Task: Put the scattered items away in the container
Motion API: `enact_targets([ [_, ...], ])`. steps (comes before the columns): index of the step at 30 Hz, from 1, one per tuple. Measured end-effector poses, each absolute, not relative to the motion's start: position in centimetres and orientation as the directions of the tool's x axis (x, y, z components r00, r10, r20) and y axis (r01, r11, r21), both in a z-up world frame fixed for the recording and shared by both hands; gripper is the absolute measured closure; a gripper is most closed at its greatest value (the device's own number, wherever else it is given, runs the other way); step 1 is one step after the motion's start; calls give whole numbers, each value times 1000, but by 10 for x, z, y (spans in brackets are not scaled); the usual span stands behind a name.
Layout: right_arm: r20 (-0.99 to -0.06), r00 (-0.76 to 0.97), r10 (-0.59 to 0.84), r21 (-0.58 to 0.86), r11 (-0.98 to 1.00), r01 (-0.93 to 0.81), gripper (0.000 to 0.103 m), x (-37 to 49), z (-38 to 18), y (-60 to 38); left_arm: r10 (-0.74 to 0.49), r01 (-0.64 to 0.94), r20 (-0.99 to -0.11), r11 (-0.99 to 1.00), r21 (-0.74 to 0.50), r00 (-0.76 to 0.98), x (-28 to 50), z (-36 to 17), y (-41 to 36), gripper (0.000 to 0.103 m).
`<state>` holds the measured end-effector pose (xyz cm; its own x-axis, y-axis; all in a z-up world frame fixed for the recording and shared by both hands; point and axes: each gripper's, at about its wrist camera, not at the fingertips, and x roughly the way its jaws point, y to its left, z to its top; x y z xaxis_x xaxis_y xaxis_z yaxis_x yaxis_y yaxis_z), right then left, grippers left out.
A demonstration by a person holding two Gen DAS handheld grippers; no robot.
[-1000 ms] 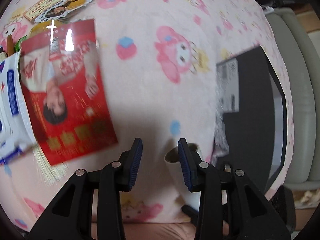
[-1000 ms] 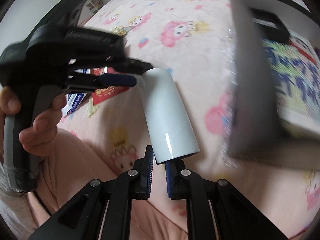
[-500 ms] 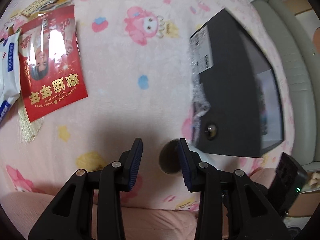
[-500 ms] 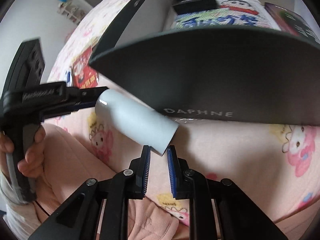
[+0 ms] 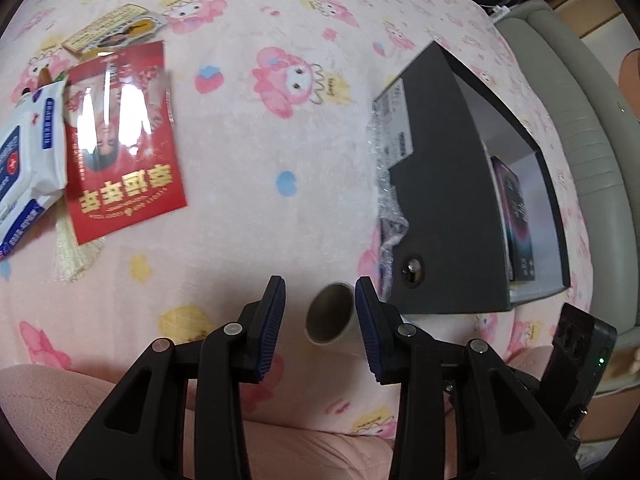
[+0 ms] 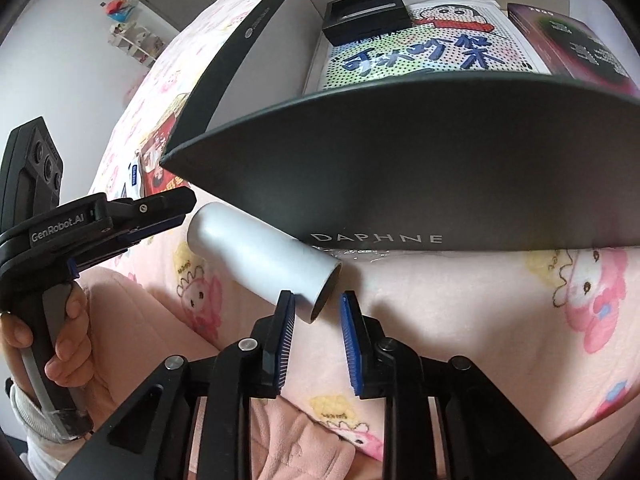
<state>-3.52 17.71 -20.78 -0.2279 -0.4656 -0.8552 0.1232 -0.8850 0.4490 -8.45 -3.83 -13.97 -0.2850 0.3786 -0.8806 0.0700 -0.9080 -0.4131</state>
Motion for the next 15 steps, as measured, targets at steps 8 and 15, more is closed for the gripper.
enact_targets([
  [8, -848, -243, -471, 457, -882, 116, 83, -35, -215, 168, 313, 25, -921, -945, -327, -234, -84, -150, -21, 60],
  [15, -846, -296, -443, 439, -895, 82, 83, -36, -217, 168, 375, -23, -910, -926, -377, -176, -79, -157, -9, 63],
])
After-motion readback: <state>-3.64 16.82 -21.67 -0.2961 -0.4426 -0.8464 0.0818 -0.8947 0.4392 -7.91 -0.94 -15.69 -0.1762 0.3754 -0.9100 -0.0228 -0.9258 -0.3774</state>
